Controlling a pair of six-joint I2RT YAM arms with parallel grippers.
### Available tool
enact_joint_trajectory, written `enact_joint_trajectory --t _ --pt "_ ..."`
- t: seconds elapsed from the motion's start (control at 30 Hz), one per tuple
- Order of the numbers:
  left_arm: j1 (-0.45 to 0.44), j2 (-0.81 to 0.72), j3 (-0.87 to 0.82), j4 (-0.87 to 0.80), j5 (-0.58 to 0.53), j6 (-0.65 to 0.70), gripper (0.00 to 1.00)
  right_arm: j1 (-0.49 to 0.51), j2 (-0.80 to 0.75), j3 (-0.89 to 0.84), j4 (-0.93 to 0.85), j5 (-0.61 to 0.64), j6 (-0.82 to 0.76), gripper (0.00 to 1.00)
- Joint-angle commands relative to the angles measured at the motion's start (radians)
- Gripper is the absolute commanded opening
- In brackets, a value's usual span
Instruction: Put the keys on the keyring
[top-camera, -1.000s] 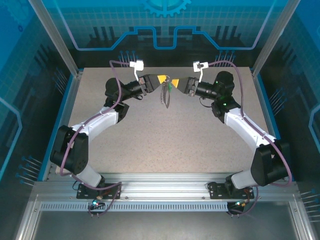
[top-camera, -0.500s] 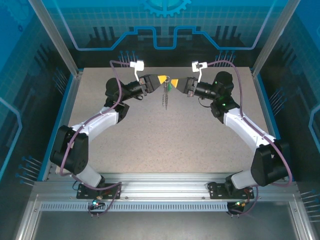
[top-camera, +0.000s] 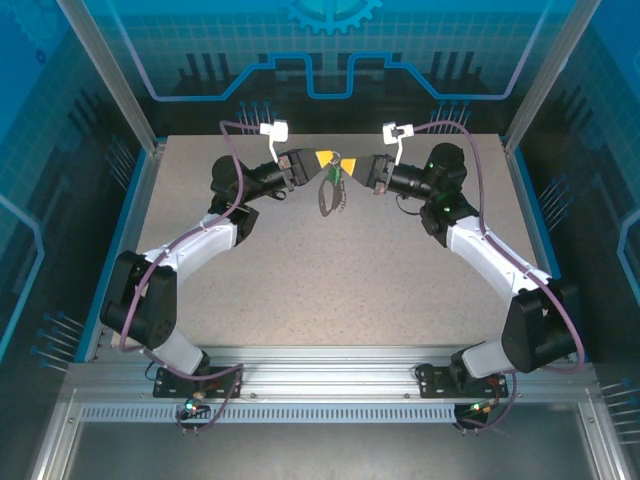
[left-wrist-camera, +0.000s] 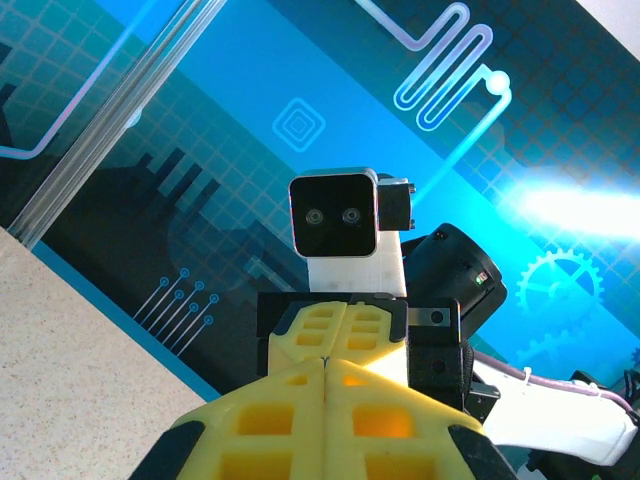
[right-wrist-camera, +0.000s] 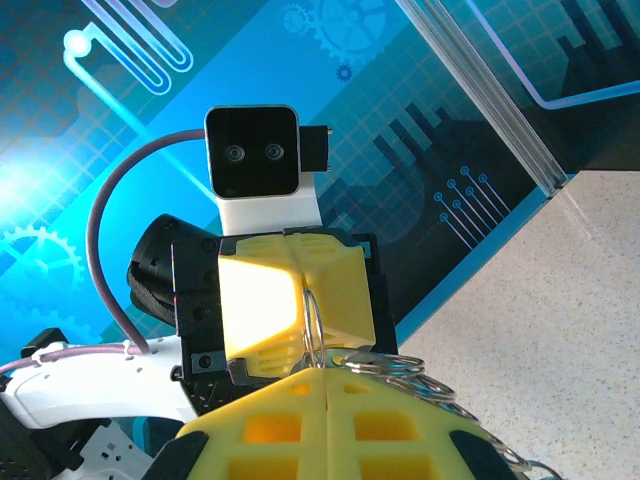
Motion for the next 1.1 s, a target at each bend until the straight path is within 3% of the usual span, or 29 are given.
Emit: enact_joint_trajectory --t 0.0,1.07 --pt "-0.007 -0.03 -0.001 0.027 -0.018 0.029 0.0 0.023 -0.007 0.017 0.025 -0.014 -0.011 0.0" --pt "-0.015 -0.039 -0.009 0.025 -0.025 0.042 0.0 0.078 0.041 -0.007 0.116 0.048 0.051 0.0"
